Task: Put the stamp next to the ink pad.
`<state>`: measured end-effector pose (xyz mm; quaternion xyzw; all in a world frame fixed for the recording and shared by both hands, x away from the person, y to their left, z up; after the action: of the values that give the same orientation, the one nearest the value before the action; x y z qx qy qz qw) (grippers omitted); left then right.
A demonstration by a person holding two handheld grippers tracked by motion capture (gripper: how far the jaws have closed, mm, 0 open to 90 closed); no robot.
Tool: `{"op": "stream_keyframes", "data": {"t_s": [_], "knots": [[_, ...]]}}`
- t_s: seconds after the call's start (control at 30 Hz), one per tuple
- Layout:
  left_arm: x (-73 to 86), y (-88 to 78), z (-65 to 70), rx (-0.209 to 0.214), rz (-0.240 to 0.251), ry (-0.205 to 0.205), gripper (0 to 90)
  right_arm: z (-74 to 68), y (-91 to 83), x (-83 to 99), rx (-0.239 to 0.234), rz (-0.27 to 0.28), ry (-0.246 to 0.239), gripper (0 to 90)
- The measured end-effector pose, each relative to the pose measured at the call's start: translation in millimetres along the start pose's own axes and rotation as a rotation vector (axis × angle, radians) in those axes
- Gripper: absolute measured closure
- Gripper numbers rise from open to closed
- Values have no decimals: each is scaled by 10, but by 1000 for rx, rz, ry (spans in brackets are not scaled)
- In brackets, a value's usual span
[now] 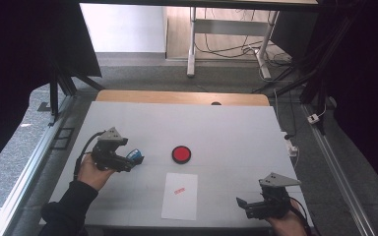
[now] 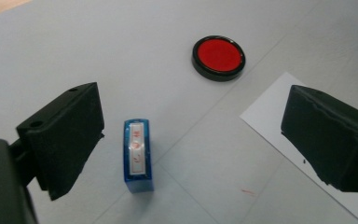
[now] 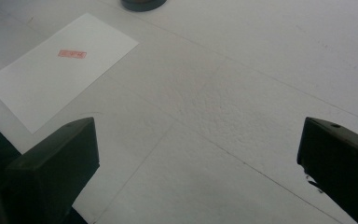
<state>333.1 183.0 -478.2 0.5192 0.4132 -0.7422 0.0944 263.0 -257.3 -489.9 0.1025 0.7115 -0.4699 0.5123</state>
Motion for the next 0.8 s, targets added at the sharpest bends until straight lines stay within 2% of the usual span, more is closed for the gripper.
{"op": "stream_keyframes", "data": {"t_s": [0.37,0.8], "knots": [[41,-223,150,41,62,-45,27,6,-33,4,-1,8,0,0],[137,-430,237,43,94,-82,15,12,-52,7,6,12,2,0]]}}
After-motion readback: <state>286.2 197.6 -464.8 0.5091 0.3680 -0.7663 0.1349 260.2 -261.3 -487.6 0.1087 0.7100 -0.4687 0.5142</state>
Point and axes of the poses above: each handheld gripper's, and its own axes: y roughly forward along the jaws, x roughly out of its underside, z roughly to its right, the point moved 4 cm from there along y, roughly forward along the jaws, and after that the axes turned 9 degrees about z, right-handed, at the moved point
